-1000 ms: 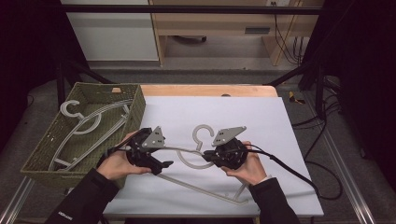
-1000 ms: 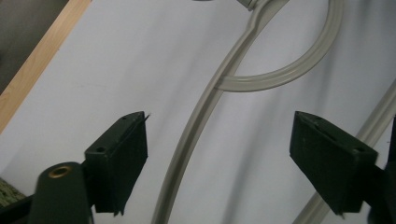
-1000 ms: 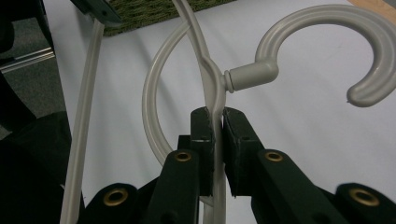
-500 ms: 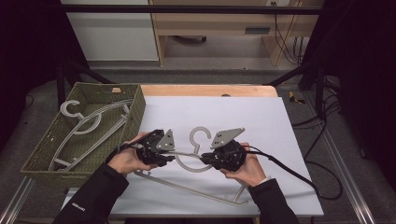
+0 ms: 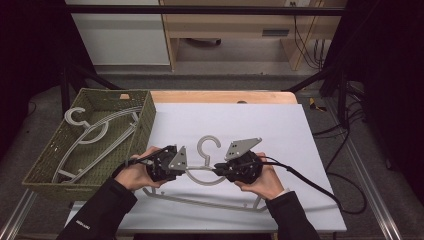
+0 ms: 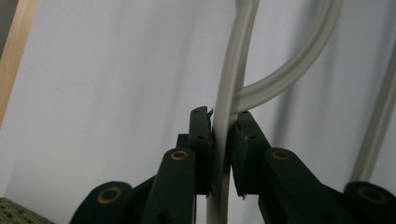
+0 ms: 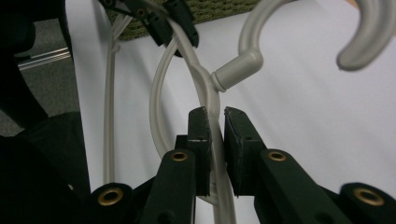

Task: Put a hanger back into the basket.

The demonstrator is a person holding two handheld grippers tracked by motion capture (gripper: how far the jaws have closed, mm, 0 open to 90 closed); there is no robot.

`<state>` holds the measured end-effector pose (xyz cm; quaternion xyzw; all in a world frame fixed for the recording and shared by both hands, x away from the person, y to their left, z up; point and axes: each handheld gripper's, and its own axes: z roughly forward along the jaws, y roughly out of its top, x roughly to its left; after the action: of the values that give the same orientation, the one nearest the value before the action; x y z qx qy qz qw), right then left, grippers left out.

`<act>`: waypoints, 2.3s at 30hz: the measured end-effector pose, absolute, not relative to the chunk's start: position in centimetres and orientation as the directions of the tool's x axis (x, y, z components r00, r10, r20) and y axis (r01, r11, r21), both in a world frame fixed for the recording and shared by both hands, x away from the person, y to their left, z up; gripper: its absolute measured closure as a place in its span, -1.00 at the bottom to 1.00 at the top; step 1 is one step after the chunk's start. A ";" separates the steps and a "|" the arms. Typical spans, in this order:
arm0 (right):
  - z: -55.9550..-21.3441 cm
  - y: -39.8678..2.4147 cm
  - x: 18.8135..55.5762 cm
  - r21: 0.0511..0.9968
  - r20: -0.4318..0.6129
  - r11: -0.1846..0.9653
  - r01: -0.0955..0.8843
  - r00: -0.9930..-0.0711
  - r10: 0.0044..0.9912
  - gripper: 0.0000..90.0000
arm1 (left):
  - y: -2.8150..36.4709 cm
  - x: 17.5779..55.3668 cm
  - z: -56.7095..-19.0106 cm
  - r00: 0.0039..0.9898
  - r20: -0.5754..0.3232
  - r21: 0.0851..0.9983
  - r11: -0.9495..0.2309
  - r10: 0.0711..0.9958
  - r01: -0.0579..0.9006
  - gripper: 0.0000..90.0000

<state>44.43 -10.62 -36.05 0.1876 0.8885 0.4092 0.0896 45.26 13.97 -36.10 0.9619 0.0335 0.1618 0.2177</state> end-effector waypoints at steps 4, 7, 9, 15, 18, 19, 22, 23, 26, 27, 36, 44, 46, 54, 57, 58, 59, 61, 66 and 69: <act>-35.9 -10.7 44.4 0.769 -0.016 0.587 0.253 -0.910 0.414 0.75 | 14.0 45.0 -35.8 0.947 0.283 0.440 -0.898 0.152 0.013 0.81; -35.8 -10.9 44.4 0.778 -0.031 0.578 0.247 -0.904 0.427 0.65 | 14.1 44.8 -35.6 0.942 0.282 0.451 -0.892 0.180 0.035 0.81; -35.6 -11.1 44.3 0.785 -0.040 0.570 0.242 -0.899 0.437 0.56 | 14.2 44.8 -35.4 0.938 0.282 0.460 -0.886 0.200 0.051 0.81; -34.5 -12.7 44.2 0.834 -0.074 0.497 0.240 -0.843 0.532 0.22 | 14.7 44.5 -34.9 0.902 0.276 0.529 -0.836 0.334 0.147 0.81; -34.3 -13.9 44.3 0.857 -0.063 0.443 0.262 -0.801 0.595 -0.09 | 14.9 44.6 -34.5 0.876 0.274 0.559 -0.807 0.397 0.191 0.81; -34.3 -14.3 44.3 0.867 -0.067 0.427 0.256 -0.789 0.610 -0.21 | 15.0 44.7 -34.4 0.870 0.266 0.568 -0.796 0.415 0.206 0.81; -34.4 -15.2 44.2 0.884 -0.088 0.397 0.246 -0.747 0.659 -0.48 | 15.1 44.9 -34.1 0.847 0.261 0.584 -0.774 0.464 0.244 0.81; -34.4 -15.4 44.1 0.887 -0.083 0.385 0.255 -0.733 0.675 -0.55 | 15.1 45.0 -34.1 0.839 0.262 0.588 -0.768 0.478 0.254 0.81; -34.6 -16.3 43.9 0.896 -0.066 0.351 0.273 -0.700 0.711 -0.67 | 15.1 45.3 -34.2 0.819 0.261 0.590 -0.756 0.511 0.283 0.81; -34.7 -16.6 43.9 0.899 -0.056 0.337 0.279 -0.691 0.721 -0.70 | 15.1 45.4 -34.3 0.813 0.264 0.586 -0.756 0.519 0.292 0.81; -35.8 -19.1 42.8 0.907 -0.019 0.277 0.318 -0.626 0.780 -0.87 | 15.0 45.9 -34.2 0.767 0.276 0.601 -0.726 0.580 0.333 0.81; -37.9 -21.1 42.0 0.897 0.017 0.249 0.365 -0.593 0.805 -0.88 | 15.6 45.8 -31.7 0.735 0.285 0.644 -0.691 0.616 0.329 0.81; -38.3 -21.3 42.0 0.893 0.027 0.244 0.379 -0.586 0.810 -0.88 | 15.8 45.8 -30.8 0.723 0.291 0.650 -0.684 0.627 0.331 0.81; -39.9 -21.7 42.3 0.875 0.051 0.238 0.421 -0.571 0.820 -0.88 | 17.7 45.9 -27.6 0.676 0.316 0.676 -0.658 0.666 0.333 0.81; -40.3 -21.9 42.5 0.871 0.053 0.238 0.430 -0.564 0.824 -0.89 | 18.7 45.9 -26.7 0.660 0.319 0.683 -0.648 0.680 0.338 0.81; -40.4 -21.9 42.5 0.870 0.060 0.232 0.436 -0.559 0.827 -0.89 | 19.0 45.9 -26.4 0.652 0.320 0.689 -0.641 0.687 0.338 0.81; -40.4 -21.9 42.5 0.868 0.056 0.235 0.437 -0.557 0.829 -0.89 | 19.4 45.9 -26.1 0.646 0.321 0.693 -0.636 0.692 0.338 0.81; -40.5 -22.0 42.5 0.868 0.064 0.227 0.441 -0.554 0.830 -0.89 | 20.1 45.9 -25.7 0.632 0.318 0.704 -0.622 0.707 0.342 0.81; -40.6 -22.2 42.5 0.870 0.057 0.229 0.438 -0.550 0.833 -0.90 | 21.9 45.9 -24.8 0.605 0.310 0.719 -0.597 0.733 0.355 0.81; -40.7 -22.3 42.5 0.871 0.058 0.222 0.438 -0.541 0.839 -0.90 | 23.1 46.0 -24.6 0.593 0.298 0.730 -0.579 0.748 0.363 0.81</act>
<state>42.46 -22.28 -40.67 0.4255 0.7501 0.4560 0.2197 46.03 23.14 -24.56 0.8346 0.3329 0.3047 0.3160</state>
